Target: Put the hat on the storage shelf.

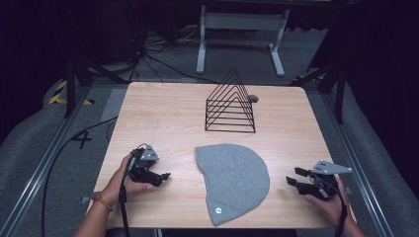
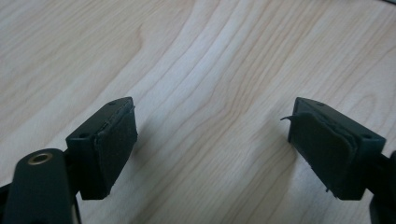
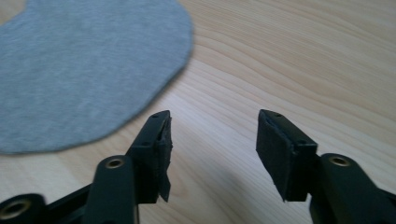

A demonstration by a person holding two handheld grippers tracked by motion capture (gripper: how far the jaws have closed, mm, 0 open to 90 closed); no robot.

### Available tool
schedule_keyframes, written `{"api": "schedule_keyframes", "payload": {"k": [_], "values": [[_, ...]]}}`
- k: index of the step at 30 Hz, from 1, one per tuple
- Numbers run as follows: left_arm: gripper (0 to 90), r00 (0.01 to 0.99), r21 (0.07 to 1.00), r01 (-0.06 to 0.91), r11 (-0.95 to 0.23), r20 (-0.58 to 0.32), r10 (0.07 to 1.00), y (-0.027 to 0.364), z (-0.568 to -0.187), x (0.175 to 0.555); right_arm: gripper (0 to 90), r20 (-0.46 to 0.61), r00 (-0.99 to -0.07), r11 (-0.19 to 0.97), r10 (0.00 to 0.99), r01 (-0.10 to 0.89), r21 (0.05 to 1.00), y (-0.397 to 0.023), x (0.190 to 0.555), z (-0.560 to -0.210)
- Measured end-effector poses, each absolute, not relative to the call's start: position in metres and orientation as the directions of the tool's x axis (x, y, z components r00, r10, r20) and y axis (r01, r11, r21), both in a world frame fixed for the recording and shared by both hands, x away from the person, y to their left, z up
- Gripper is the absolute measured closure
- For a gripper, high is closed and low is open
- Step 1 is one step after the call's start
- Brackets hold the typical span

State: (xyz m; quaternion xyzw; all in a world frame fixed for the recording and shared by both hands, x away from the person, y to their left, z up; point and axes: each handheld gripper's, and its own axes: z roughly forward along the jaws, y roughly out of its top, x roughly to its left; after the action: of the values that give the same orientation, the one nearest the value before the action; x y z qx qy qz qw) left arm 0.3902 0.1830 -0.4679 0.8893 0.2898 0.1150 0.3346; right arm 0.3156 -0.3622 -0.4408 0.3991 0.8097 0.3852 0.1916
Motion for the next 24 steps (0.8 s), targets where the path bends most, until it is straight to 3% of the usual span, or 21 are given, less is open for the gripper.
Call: {"api": "schedule_keyframes", "payload": {"k": [1,2,6,13,24], "values": [[21.1,0.809,0.672,0.436,-0.599,0.0,0.588,0.18,-0.465,0.392,48.6,-0.014,-0.629,0.404,0.777,0.481,0.778,-0.352,0.314,-0.438],[27.5,0.816,0.695,0.413,-0.589,0.005,0.578,0.175,-0.46,0.395,52.0,-0.019,-0.671,0.435,0.741,0.458,0.776,-0.337,0.311,-0.435],[28.4,0.817,0.721,0.395,-0.569,0.009,0.577,0.159,-0.449,0.404,56.5,-0.006,-0.718,0.452,0.696,0.431,0.781,-0.314,0.307,-0.432],[36.1,0.859,0.722,0.308,-0.619,0.068,0.507,0.107,-0.438,0.426,67.2,0.013,-0.861,0.545,0.509,0.335,0.769,-0.25,0.294,-0.437],[44.4,0.907,0.698,0.233,-0.677,0.094,0.41,0.047,-0.446,0.446,71.6,0.01,-0.899,0.607,0.437,0.303,0.735,-0.233,0.287,-0.456]]}}
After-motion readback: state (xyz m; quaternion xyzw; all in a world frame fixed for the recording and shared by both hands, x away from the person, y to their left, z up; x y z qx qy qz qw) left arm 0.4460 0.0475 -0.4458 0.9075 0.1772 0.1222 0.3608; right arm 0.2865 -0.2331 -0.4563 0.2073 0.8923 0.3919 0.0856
